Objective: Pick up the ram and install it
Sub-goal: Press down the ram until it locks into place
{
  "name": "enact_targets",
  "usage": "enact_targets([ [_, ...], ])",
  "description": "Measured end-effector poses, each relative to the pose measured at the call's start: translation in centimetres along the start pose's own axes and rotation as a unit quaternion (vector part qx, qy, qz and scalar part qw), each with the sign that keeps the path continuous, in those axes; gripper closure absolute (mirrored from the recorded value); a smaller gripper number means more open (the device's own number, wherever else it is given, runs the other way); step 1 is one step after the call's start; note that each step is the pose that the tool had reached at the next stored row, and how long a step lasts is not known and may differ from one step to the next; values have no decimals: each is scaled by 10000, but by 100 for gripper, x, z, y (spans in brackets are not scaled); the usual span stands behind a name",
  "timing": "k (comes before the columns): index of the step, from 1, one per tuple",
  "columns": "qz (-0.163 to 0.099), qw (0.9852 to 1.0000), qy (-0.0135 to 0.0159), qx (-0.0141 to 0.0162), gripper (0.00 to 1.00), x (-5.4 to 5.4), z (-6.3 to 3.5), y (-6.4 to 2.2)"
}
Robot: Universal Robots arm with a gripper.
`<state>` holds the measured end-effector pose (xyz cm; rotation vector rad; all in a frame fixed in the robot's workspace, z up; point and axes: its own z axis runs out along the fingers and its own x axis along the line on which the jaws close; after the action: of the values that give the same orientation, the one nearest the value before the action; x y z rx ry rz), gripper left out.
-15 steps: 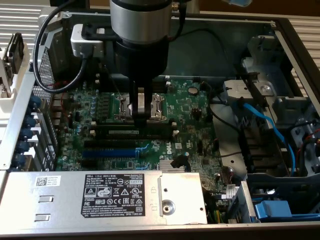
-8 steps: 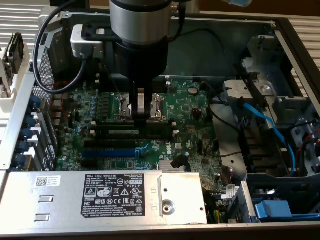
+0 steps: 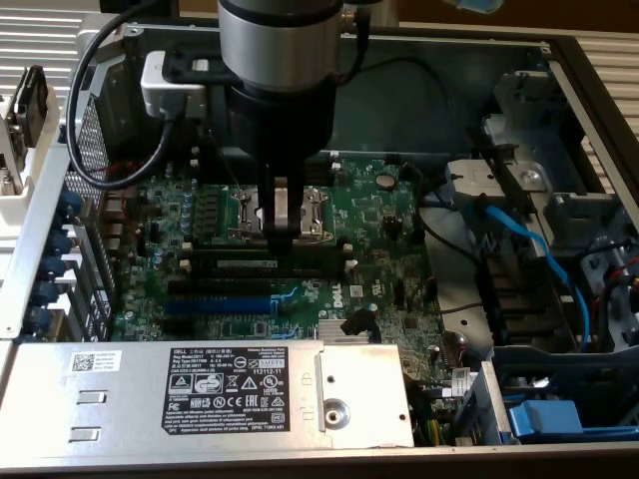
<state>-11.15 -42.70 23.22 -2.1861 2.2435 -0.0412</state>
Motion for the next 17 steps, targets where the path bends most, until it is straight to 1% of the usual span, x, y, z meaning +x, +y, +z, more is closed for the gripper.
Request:
enact_targets([
  [4, 1, 10000, -5, -1, 90, 0, 6, 1],
  [9, 1, 10000, -20, -1, 90, -1, 12, 0],
  [17, 1, 10000, -25, -1, 90, 0, 16, 0],
])
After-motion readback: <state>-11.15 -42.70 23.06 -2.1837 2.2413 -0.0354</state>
